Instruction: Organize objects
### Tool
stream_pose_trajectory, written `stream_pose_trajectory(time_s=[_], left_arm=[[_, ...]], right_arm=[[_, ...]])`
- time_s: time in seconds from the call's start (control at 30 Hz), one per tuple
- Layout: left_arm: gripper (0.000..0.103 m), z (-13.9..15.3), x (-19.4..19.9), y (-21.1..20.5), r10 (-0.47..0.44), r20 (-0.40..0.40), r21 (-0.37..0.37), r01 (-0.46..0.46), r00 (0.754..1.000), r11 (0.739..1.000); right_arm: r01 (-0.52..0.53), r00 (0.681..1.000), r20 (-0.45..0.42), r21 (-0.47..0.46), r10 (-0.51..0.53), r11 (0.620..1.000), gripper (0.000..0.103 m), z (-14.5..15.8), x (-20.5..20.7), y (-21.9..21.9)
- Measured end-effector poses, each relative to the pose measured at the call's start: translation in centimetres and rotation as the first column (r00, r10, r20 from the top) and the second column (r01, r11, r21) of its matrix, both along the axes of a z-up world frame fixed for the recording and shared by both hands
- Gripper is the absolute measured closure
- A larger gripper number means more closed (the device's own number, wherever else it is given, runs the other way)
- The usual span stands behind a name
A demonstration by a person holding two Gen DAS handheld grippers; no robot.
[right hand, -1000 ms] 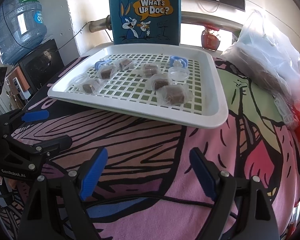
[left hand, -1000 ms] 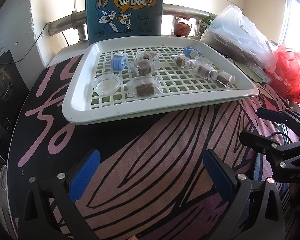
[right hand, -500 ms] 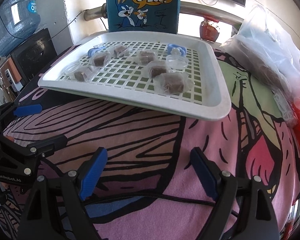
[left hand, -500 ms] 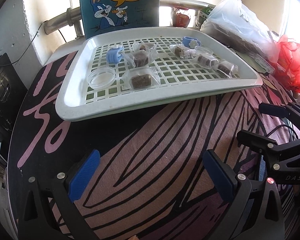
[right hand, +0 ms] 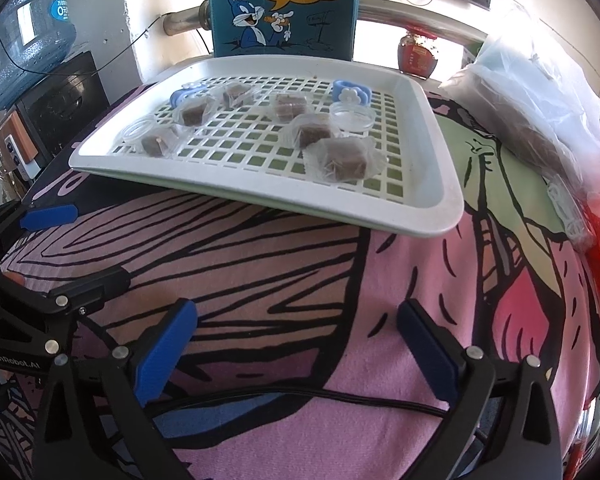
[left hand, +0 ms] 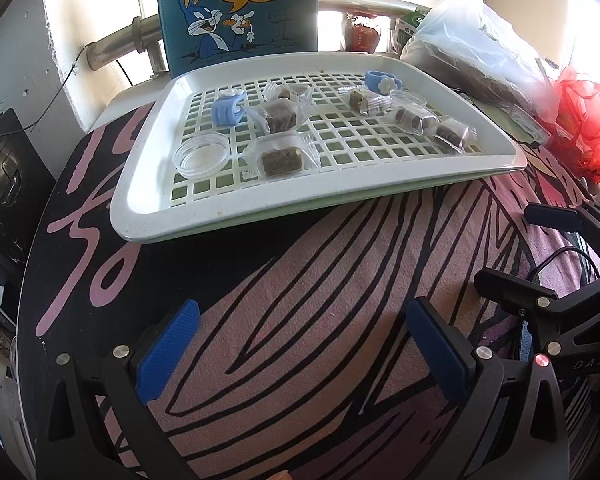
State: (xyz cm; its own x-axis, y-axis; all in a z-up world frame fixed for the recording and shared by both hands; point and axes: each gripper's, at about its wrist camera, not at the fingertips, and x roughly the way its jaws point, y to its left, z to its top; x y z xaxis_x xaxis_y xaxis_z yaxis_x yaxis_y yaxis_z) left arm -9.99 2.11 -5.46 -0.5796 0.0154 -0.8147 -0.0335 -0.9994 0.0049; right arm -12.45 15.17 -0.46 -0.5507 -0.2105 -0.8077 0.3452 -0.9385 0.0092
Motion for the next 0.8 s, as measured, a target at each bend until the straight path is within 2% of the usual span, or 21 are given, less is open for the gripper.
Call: stream_pose_trajectory(time_s=[0.8], left_arm=[[0.0, -0.02, 0.25, -0.16, -0.012, 0.001, 0.0, 0.012, 1.0, 1.0]], right_arm=[[-0.001, 1.0, 0.001, -0.003, 0.001, 1.0, 0.0, 0.02, 0.1, -0.04]])
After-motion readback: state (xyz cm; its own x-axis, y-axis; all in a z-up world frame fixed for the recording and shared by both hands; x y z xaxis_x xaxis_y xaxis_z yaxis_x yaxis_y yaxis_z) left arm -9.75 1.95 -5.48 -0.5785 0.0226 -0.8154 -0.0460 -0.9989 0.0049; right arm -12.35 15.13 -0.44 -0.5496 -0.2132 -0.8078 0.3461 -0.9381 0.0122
